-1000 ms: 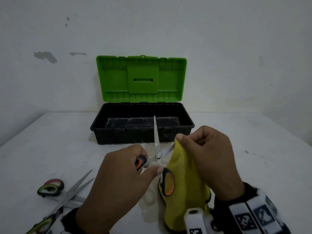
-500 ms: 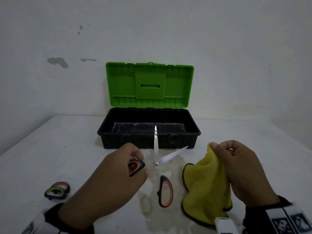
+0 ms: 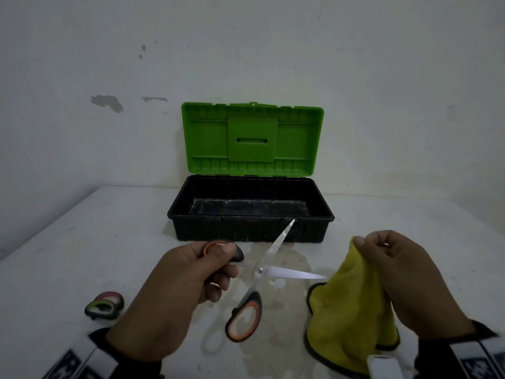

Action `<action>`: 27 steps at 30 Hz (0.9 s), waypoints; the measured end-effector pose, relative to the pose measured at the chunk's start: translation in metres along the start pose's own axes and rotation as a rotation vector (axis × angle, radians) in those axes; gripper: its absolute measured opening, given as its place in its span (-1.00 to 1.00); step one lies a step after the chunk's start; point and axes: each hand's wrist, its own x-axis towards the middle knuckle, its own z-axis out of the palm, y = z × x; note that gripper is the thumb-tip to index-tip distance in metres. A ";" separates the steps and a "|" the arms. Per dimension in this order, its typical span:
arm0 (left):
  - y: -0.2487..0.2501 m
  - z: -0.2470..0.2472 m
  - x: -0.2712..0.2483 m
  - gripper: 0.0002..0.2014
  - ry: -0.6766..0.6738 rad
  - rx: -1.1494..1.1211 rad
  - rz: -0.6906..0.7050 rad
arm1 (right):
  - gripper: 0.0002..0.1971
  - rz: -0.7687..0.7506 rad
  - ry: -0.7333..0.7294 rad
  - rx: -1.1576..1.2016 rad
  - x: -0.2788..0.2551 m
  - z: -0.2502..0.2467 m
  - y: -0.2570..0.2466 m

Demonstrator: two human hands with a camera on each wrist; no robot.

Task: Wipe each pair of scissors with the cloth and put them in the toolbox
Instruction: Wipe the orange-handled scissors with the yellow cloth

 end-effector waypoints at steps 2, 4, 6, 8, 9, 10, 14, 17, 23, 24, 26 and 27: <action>-0.007 0.008 0.001 -0.74 0.041 -0.049 -0.024 | -0.84 -0.070 0.004 -0.044 0.002 0.003 -0.008; -0.012 0.015 0.000 -0.73 0.064 -0.136 -0.055 | -0.88 -0.157 -0.009 -0.075 0.001 0.009 -0.018; -0.015 0.022 -0.002 -0.70 0.070 -0.201 -0.090 | -0.89 -0.252 -0.051 -0.081 -0.004 0.018 -0.026; -0.018 0.027 -0.005 -0.66 0.068 -0.212 -0.115 | -0.88 -0.359 -0.123 -0.105 -0.013 0.027 -0.035; -0.019 0.029 -0.006 -0.65 0.073 -0.218 -0.120 | -0.86 -0.417 -0.168 -0.116 -0.017 0.031 -0.037; -0.021 0.030 -0.008 -0.65 0.081 -0.233 -0.124 | -0.84 -0.467 -0.212 -0.120 -0.021 0.034 -0.039; -0.024 0.037 -0.013 -0.66 0.156 -0.307 -0.151 | -0.82 -0.574 -0.333 -0.116 -0.030 0.041 -0.043; -0.019 0.041 -0.018 -0.70 0.206 -0.421 -0.188 | -0.86 -0.607 -0.395 -0.102 -0.033 0.043 -0.044; -0.021 0.049 -0.018 -0.73 0.250 -0.351 -0.024 | -0.88 -0.739 -0.475 -0.239 -0.039 0.046 -0.046; -0.021 0.050 -0.017 -0.74 0.261 -0.315 0.026 | -0.86 -0.752 -0.466 -0.262 -0.041 0.046 -0.047; -0.021 0.052 -0.016 -0.76 0.279 -0.262 0.113 | -0.77 -0.736 -0.415 -0.237 -0.043 0.046 -0.049; -0.020 0.053 -0.016 -0.77 0.283 -0.237 0.152 | -0.73 -0.725 -0.374 -0.212 -0.045 0.047 -0.050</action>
